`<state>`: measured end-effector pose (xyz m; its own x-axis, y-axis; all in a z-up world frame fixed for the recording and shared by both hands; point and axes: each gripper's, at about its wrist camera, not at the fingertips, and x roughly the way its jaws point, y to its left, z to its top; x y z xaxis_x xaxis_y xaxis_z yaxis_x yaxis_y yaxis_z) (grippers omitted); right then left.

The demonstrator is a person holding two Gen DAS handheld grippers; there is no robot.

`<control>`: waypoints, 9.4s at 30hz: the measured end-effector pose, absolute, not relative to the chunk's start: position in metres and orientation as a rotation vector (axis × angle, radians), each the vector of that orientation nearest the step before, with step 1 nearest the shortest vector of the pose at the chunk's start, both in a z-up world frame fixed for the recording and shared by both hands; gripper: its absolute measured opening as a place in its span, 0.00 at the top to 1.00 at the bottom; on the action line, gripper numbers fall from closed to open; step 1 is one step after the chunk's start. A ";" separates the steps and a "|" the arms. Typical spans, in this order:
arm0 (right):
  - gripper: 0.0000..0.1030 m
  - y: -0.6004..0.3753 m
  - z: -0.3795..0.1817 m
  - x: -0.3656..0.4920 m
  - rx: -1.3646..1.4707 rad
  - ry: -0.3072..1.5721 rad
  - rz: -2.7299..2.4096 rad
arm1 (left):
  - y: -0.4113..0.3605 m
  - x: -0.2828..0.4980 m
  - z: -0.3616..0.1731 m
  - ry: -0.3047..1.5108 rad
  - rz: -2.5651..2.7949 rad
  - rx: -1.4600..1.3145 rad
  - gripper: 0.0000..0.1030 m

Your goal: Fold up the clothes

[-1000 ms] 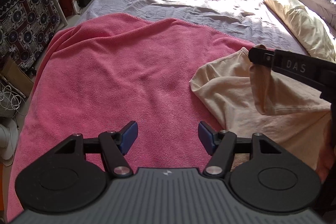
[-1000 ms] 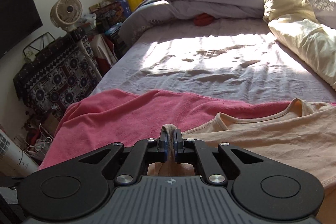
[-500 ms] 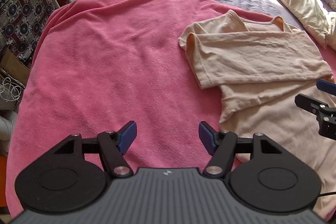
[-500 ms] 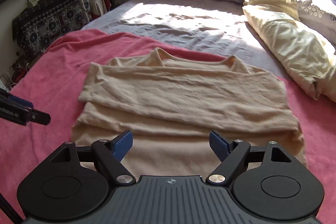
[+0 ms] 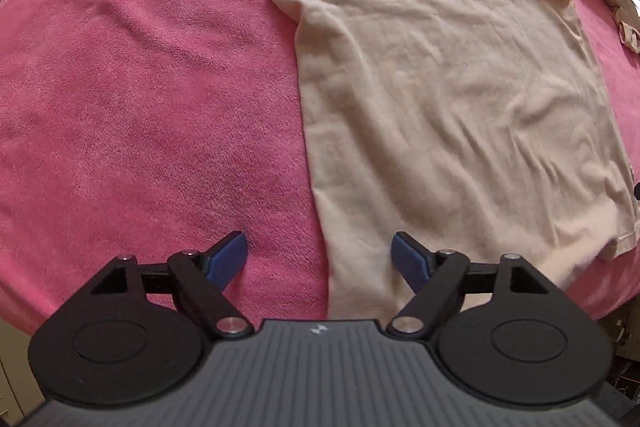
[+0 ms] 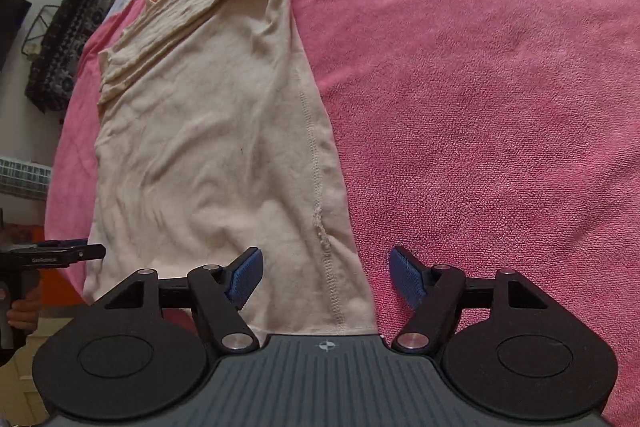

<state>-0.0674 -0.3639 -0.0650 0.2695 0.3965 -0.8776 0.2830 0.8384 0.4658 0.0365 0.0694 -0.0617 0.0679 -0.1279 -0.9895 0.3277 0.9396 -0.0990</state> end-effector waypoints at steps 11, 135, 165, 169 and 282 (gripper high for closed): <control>0.93 -0.370 -0.080 -0.065 0.739 1.411 0.233 | 0.030 0.000 -0.063 1.509 -0.252 0.262 0.16; 0.51 -0.339 -0.069 -0.028 0.415 1.612 0.182 | 0.033 0.005 -0.074 1.834 -0.258 0.309 0.50; 0.39 -0.333 -0.052 -0.005 0.445 1.603 0.286 | -0.035 -0.059 -0.046 1.184 -0.578 0.825 0.25; 0.63 -0.323 -0.060 -0.014 0.475 1.617 0.238 | -0.033 -0.063 -0.035 1.162 -0.546 0.836 0.25; 0.73 -0.229 -0.022 0.242 -0.649 0.889 0.219 | -0.025 0.251 -0.051 0.884 -0.215 0.899 0.77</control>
<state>0.2422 -0.2288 -0.0222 0.6233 -0.0836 -0.7775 -0.4349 0.7893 -0.4335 0.2513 -0.0251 -0.0510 0.6398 0.1852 -0.7459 0.5066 0.6282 0.5905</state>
